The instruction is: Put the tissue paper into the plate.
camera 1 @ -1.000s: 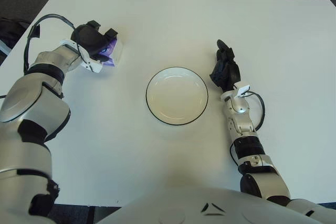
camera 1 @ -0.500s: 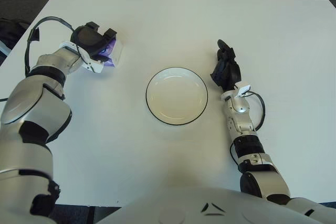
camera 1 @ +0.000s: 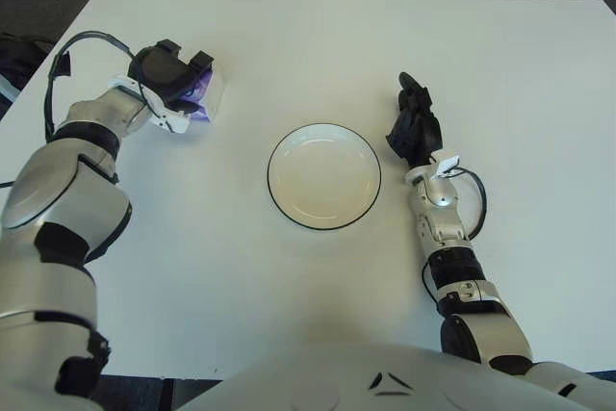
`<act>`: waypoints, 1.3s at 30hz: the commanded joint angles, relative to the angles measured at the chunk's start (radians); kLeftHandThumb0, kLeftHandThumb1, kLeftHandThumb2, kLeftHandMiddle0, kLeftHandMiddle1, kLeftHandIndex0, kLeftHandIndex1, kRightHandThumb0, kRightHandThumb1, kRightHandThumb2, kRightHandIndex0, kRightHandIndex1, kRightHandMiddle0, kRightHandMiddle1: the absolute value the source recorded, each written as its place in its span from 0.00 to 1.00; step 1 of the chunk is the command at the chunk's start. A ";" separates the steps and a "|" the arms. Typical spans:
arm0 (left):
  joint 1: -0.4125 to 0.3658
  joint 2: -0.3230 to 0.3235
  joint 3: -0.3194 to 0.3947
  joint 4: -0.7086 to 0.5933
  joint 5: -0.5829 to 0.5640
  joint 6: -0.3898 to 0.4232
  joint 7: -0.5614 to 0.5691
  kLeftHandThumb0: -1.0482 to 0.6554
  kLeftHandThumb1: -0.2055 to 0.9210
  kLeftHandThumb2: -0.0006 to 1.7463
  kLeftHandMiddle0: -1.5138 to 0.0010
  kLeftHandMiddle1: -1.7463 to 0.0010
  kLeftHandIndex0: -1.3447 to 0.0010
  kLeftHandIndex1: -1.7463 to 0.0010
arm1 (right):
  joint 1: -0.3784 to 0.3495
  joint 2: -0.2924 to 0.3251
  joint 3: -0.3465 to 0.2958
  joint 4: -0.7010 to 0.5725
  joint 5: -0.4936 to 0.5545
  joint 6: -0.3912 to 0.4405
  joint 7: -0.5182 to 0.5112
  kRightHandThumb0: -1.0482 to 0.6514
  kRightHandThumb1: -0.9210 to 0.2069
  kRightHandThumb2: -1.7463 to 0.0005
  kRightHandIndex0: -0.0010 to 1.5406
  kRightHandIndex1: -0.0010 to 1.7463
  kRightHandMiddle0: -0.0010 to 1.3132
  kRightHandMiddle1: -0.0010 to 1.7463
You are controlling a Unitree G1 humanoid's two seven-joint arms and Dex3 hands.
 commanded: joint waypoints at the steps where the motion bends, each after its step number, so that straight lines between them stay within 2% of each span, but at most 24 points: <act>1: -0.004 0.009 0.019 -0.001 -0.009 -0.033 -0.036 0.33 0.44 0.77 0.28 0.00 0.53 0.00 | 0.116 -0.010 -0.010 0.094 0.004 0.103 -0.004 0.19 0.00 0.44 0.14 0.01 0.00 0.26; 4: -0.038 0.014 0.066 -0.021 -0.046 -0.048 -0.055 0.33 0.46 0.76 0.29 0.00 0.54 0.00 | 0.116 -0.010 -0.007 0.091 0.003 0.111 -0.002 0.19 0.00 0.44 0.14 0.01 0.00 0.26; 9: -0.068 0.021 0.104 -0.047 -0.062 -0.069 -0.056 0.33 0.47 0.75 0.29 0.00 0.55 0.00 | 0.115 -0.011 -0.005 0.093 0.002 0.116 -0.003 0.19 0.00 0.44 0.14 0.01 0.00 0.26; 17: -0.100 0.041 0.192 -0.093 -0.107 -0.133 0.003 0.32 0.44 0.77 0.21 0.00 0.53 0.00 | 0.104 -0.011 -0.003 0.115 0.004 0.115 -0.001 0.20 0.00 0.43 0.14 0.01 0.00 0.25; 25: -0.123 0.043 0.277 -0.130 -0.181 -0.217 -0.067 0.32 0.42 0.79 0.20 0.00 0.51 0.00 | 0.093 -0.011 -0.003 0.140 0.004 0.107 0.001 0.20 0.00 0.43 0.14 0.01 0.00 0.25; 31: -0.141 0.036 0.297 -0.147 -0.191 -0.233 -0.103 0.32 0.42 0.79 0.22 0.00 0.51 0.00 | 0.086 -0.011 -0.003 0.157 0.005 0.102 0.002 0.20 0.00 0.42 0.14 0.01 0.00 0.25; 39: -0.169 0.026 0.289 -0.157 -0.161 -0.242 -0.099 0.32 0.40 0.80 0.23 0.00 0.50 0.00 | 0.072 -0.008 0.000 0.182 0.003 0.097 0.002 0.20 0.00 0.42 0.14 0.01 0.00 0.25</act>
